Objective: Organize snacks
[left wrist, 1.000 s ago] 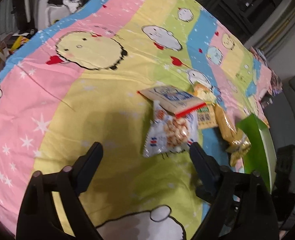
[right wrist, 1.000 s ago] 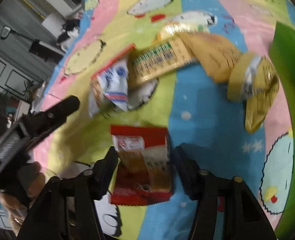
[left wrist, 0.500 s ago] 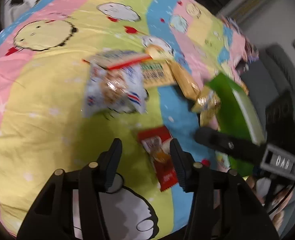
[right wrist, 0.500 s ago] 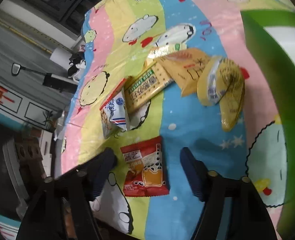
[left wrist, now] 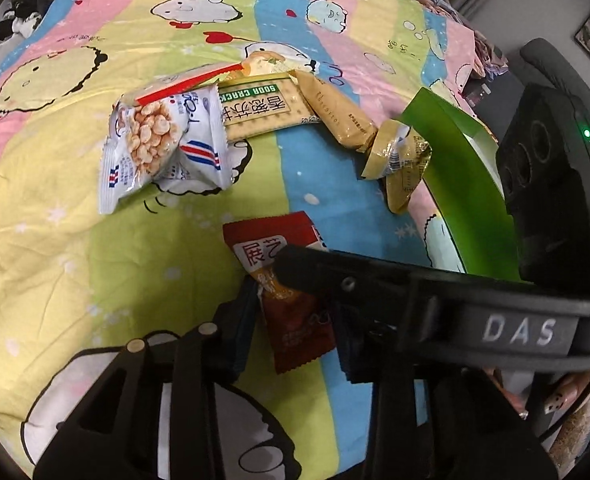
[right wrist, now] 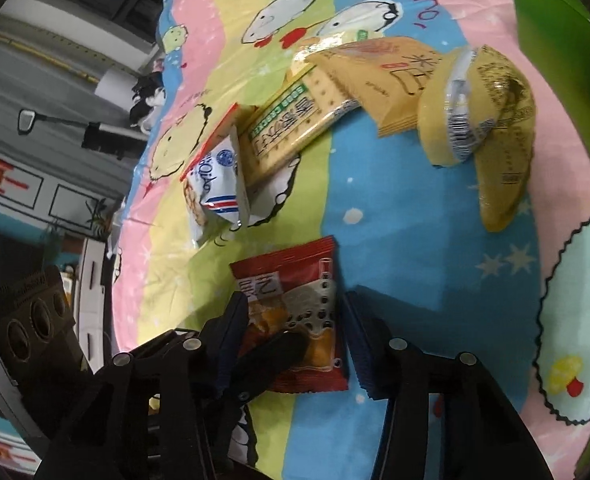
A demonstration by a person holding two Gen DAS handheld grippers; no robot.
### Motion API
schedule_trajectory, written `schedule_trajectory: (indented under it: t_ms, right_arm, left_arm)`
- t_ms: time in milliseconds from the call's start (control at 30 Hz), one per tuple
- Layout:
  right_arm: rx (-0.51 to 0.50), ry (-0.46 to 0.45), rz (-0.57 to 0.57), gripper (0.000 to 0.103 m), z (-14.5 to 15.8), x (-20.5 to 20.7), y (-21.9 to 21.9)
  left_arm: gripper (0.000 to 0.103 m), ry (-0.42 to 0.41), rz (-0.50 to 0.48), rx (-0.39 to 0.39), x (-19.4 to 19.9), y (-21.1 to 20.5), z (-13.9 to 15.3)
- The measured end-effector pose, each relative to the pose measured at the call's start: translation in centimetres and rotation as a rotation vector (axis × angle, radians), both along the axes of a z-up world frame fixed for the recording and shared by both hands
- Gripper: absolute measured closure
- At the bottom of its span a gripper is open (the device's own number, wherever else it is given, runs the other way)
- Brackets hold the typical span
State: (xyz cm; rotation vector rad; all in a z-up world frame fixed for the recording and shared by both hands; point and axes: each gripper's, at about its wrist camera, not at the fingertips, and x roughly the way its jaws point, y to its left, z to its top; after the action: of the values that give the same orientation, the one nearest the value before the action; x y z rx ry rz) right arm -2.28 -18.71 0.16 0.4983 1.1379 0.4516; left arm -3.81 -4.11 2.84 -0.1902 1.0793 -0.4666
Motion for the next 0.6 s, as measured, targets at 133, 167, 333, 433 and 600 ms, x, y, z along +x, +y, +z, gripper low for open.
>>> schedule_trajectory:
  t_ms: [133,167,333,433,600]
  right_arm:
    - [-0.032,-0.027,-0.004,0.055,0.3,-0.4,0.1]
    - [-0.033,-0.033,-0.007,0.055,0.5,-0.5,0.1]
    - [-0.031,-0.081,-0.021,0.055,1.9,-1.2,-0.3]
    - [-0.043,-0.109,-0.029,0.055,2.7,-1.5,-0.2]
    - [-0.060,-0.147,-0.039,0.055,3.7,-2.0,-0.2]
  left_arm:
    - [0.072,-0.054,-0.019,0.030,-0.4,-0.4,0.5]
    - [0.072,-0.073,-0.024,0.038,-0.5,-0.6,0.7]
    - [0.073,-0.144,-0.031,0.038,-0.9,-1.0,1.9]
    - [0.073,-0.168,-0.025,0.031,-0.9,-1.0,2.3]
    - [0.073,-0.189,-0.023,0.009,-1.1,-1.1,2.8]
